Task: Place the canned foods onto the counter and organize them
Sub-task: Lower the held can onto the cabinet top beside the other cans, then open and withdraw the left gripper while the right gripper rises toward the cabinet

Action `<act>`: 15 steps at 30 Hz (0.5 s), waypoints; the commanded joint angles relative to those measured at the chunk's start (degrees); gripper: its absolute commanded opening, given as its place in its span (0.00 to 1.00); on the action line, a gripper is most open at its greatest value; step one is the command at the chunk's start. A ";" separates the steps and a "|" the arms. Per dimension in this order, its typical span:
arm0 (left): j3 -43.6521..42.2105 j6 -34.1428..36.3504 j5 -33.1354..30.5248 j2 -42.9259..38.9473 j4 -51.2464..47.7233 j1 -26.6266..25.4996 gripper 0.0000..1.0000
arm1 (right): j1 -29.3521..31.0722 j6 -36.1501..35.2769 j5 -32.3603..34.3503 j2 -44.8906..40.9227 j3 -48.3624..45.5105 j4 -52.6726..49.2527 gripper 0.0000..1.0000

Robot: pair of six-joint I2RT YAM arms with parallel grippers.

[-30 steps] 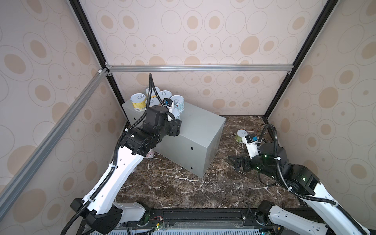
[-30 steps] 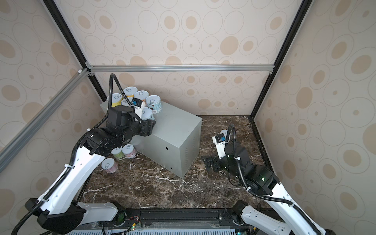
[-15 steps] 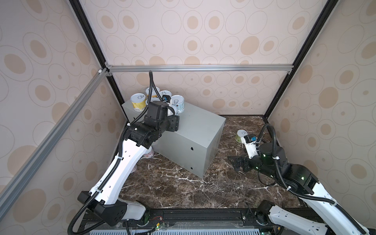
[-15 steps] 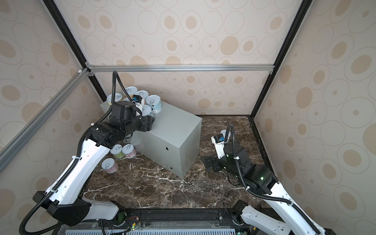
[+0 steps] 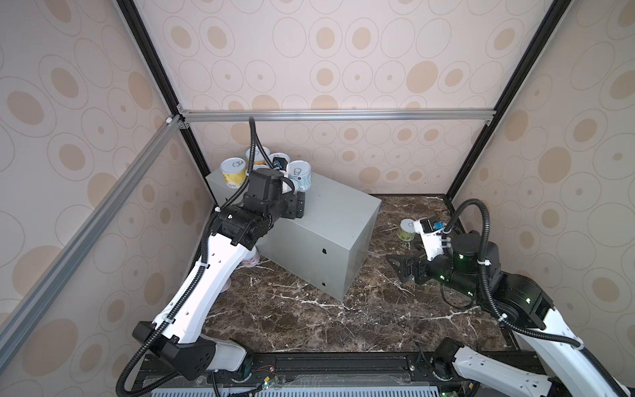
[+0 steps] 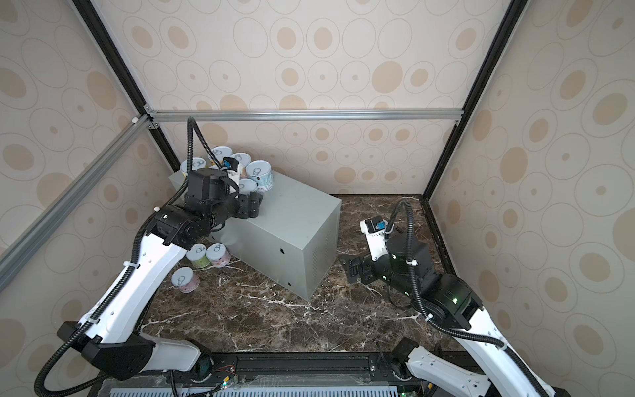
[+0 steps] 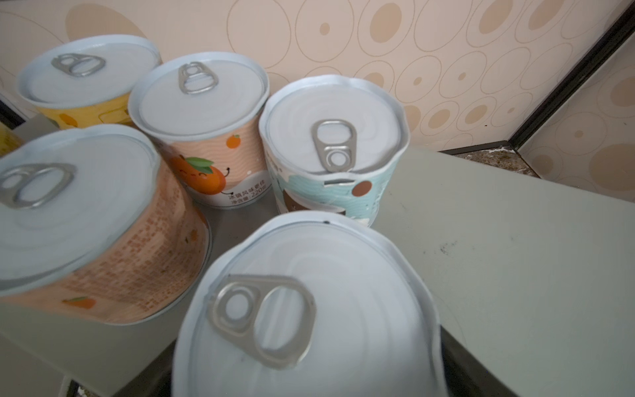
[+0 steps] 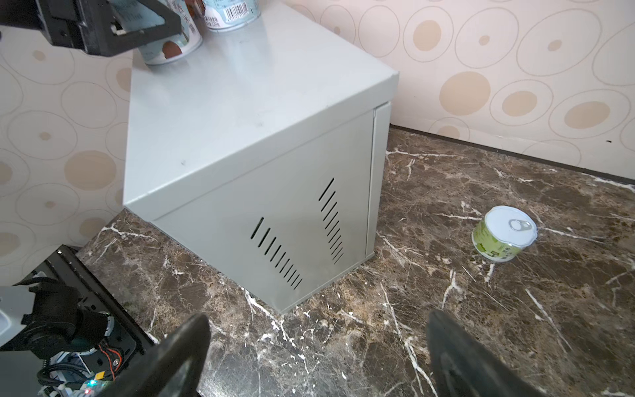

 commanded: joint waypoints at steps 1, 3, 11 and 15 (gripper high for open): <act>1.94 0.45 -0.36 -1.84 2.10 0.53 0.92 | -0.28 -0.73 -2.16 1.01 2.77 -1.04 1.00; 2.31 0.40 -0.41 -2.35 2.10 0.54 0.94 | -0.23 -0.87 -2.83 1.81 4.31 -1.30 1.00; 1.52 -0.29 -1.67 -7.49 2.45 0.53 0.99 | -0.19 -2.13 -4.87 7.13 11.52 -3.59 0.98; -0.96 -0.94 -2.20 -11.11 2.25 0.59 0.99 | -0.12 -2.01 -5.93 9.36 13.71 -3.59 0.97</act>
